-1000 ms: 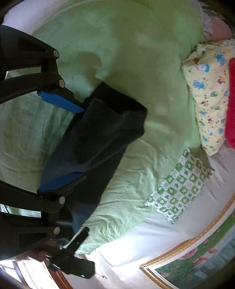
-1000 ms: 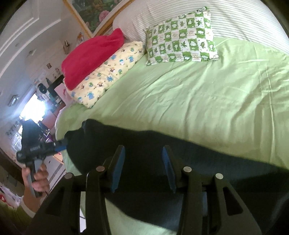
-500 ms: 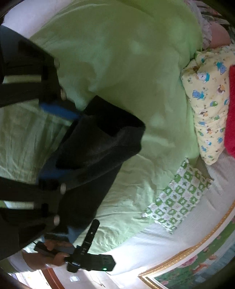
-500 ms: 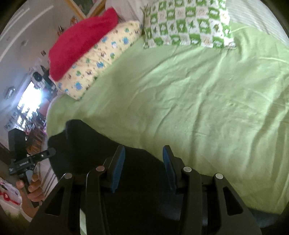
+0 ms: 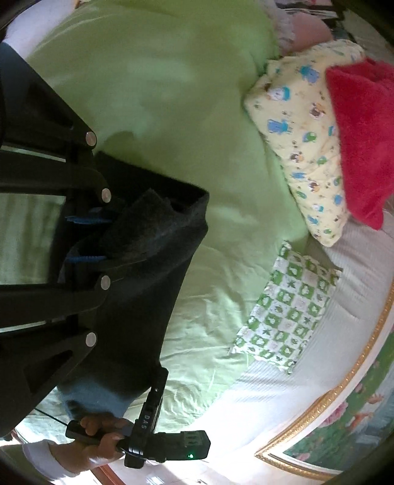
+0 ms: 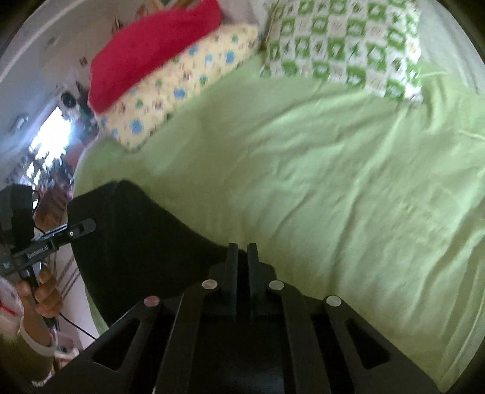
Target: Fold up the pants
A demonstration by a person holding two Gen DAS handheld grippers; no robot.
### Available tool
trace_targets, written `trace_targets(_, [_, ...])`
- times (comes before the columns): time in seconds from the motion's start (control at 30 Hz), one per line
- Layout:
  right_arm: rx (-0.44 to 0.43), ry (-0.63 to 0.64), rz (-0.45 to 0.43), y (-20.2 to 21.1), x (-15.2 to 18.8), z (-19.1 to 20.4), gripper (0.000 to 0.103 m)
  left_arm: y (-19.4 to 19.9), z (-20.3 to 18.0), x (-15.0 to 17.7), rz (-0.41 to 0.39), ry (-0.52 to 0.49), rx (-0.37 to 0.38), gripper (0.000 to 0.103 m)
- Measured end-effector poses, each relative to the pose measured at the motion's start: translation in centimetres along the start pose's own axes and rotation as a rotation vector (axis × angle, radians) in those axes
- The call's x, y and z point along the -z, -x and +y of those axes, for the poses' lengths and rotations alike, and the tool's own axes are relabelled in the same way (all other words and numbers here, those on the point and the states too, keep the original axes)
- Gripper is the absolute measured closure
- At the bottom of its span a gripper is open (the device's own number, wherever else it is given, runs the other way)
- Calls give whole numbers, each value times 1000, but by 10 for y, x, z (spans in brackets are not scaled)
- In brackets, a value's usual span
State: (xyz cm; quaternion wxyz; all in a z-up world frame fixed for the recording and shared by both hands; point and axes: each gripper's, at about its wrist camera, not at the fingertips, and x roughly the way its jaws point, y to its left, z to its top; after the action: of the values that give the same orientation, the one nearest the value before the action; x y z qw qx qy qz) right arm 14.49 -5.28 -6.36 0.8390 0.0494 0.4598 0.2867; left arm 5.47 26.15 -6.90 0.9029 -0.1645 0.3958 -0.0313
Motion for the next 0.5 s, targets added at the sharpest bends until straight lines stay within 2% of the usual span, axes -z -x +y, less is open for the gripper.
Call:
trace_targets(0.07, [13, -13, -16, -2, -2, -3, 97, -11, 3, -1, 22, -1, 0, 89])
trace_targets(0.23, [71, 3, 17, -28, 2, -7, 98, -38, 16, 18, 92, -1, -66, 89])
trace_targets(0.4, [75, 4, 34, -40, 11, -10, 98, -37, 29, 32, 99, 50, -55, 82])
trace_targets(0.5, [75, 1, 28, -41, 13, -11, 98, -29, 28, 34, 87, 65, -100, 74])
